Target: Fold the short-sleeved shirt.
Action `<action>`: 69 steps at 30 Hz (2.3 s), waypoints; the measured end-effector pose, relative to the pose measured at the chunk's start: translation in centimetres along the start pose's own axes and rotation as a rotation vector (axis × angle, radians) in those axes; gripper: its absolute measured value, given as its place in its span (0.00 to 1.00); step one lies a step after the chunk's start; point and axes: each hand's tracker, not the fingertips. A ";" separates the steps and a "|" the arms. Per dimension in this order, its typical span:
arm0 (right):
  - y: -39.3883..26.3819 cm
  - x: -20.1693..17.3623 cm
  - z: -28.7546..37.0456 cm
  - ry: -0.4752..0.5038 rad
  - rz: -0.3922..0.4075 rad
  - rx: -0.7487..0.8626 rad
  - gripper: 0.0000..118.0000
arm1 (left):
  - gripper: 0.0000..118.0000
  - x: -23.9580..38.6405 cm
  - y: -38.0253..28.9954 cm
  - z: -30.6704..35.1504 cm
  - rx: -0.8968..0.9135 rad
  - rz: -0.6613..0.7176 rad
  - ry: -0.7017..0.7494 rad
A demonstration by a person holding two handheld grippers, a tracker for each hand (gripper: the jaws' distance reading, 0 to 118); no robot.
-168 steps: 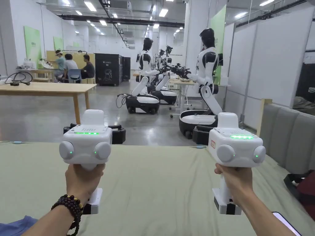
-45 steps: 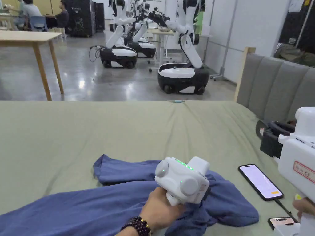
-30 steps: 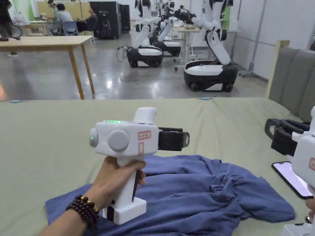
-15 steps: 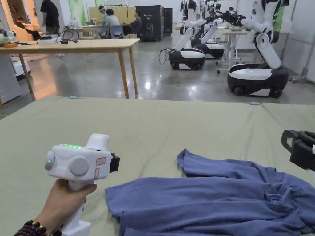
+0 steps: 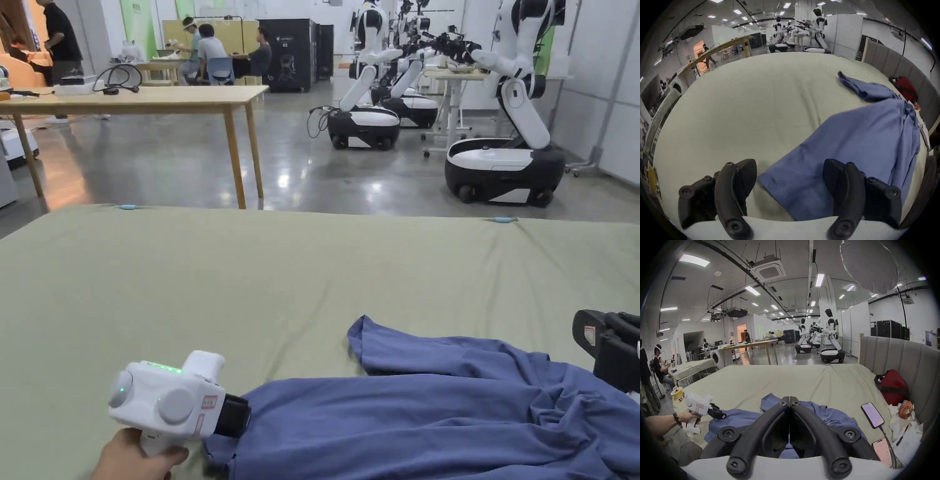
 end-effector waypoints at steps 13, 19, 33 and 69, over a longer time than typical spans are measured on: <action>1.8 6.4 -0.7 0.027 0.002 -0.079 0.00 | 0.00 4.6 1.9 5.7 0.191 -0.117 -0.049; -0.7 16.2 -3.2 -0.223 0.165 -0.348 0.02 | 0.00 6.8 5.1 10.1 0.294 -0.076 -0.103; -13.1 24.8 -10.6 -0.187 -0.004 -0.706 0.89 | 0.00 11.7 5.1 11.1 0.264 -0.110 -0.115; 33.3 6.0 -14.8 -0.063 0.112 0.285 0.03 | 0.00 1.2 34.6 28.7 0.789 -0.005 0.121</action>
